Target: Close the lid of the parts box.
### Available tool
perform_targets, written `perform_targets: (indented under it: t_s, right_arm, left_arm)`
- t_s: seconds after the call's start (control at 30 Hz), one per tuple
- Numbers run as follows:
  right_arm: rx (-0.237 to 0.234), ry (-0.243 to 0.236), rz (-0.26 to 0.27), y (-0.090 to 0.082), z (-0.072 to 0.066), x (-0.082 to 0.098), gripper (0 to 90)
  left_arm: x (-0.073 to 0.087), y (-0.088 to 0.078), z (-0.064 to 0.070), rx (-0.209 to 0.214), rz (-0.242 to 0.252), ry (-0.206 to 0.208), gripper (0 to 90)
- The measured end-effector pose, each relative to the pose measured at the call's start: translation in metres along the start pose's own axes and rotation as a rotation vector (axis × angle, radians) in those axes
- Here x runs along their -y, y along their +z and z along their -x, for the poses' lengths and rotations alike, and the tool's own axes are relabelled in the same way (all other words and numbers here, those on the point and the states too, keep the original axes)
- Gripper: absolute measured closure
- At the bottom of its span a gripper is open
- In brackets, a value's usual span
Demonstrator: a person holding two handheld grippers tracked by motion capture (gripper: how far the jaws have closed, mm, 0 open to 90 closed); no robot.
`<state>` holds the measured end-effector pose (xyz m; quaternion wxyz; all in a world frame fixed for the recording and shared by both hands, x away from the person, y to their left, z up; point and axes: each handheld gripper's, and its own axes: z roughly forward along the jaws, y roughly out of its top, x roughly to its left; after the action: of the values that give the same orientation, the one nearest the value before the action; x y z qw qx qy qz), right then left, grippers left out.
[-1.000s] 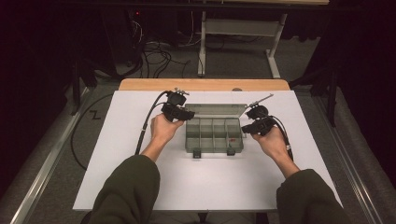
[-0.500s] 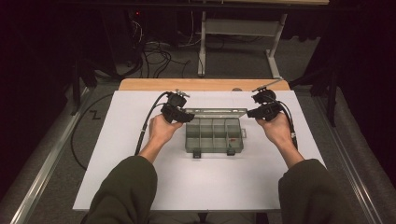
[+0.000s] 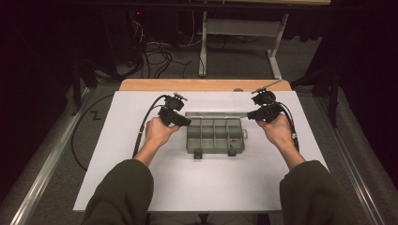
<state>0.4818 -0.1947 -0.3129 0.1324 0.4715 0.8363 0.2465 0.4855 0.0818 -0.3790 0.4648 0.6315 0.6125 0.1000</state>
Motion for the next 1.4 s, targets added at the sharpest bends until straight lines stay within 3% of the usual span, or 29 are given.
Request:
perform_targets:
  t_s: [0.17, 0.43, 0.83, 1.4]
  right_arm:
    - [-0.003, -0.008, -0.004, 0.001, -0.002, 0.002, 90.0]
    - [-0.011, -0.014, -0.007, 0.003, -0.002, 0.008, 90.0]
    - [-0.029, -0.023, -0.009, 0.008, -0.002, 0.015, 90.0]
    - [-0.040, -0.028, -0.003, 0.009, -0.002, 0.018, 90.0]
  left_arm:
    - [-0.004, -0.006, -0.009, -0.021, 0.004, -0.029, 74.5]
    - [-0.012, -0.017, -0.007, 0.004, 0.070, -0.059, 77.6]
    - [-0.010, -0.020, 0.001, 0.050, 0.082, -0.047, 79.1]
    - [-0.006, -0.022, 0.005, 0.061, 0.083, -0.013, 79.3]
